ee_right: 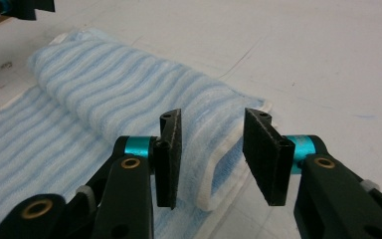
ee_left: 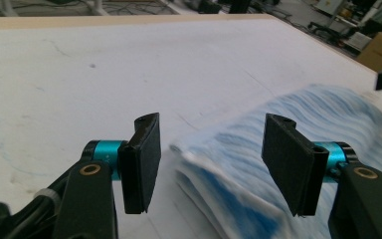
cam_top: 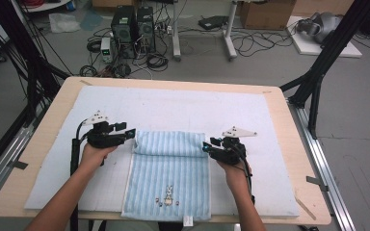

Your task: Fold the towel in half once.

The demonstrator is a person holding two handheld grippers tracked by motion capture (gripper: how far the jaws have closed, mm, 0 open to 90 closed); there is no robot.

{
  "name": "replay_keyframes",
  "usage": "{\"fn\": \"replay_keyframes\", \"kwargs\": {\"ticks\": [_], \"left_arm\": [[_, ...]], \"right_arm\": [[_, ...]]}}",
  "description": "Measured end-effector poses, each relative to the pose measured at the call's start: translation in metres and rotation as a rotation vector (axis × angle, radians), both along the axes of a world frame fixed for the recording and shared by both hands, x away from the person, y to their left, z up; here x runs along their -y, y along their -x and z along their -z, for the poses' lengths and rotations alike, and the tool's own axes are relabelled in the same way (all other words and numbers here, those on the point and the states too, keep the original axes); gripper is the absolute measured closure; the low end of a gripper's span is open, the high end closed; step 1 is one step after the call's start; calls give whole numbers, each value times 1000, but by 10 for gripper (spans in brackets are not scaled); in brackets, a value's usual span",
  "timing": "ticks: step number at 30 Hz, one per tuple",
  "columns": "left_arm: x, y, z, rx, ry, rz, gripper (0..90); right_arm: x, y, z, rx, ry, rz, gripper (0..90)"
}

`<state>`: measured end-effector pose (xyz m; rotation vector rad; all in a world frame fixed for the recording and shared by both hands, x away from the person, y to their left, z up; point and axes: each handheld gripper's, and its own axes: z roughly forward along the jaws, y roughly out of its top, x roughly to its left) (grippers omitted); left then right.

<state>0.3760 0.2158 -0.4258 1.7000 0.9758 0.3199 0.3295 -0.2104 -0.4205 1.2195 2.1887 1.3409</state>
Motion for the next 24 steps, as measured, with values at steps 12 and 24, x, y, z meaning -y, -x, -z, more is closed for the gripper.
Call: {"fn": "replay_keyframes", "kwargs": {"ticks": [12, 24], "left_arm": [[27, -29, 14, -144, -147, 27, 435], [28, -25, 8, -84, -132, 51, 828]], "right_arm": [[4, -1, 1, -7, -1, 14, 509], [8, -6, 4, -34, -2, 60, 389]]}}
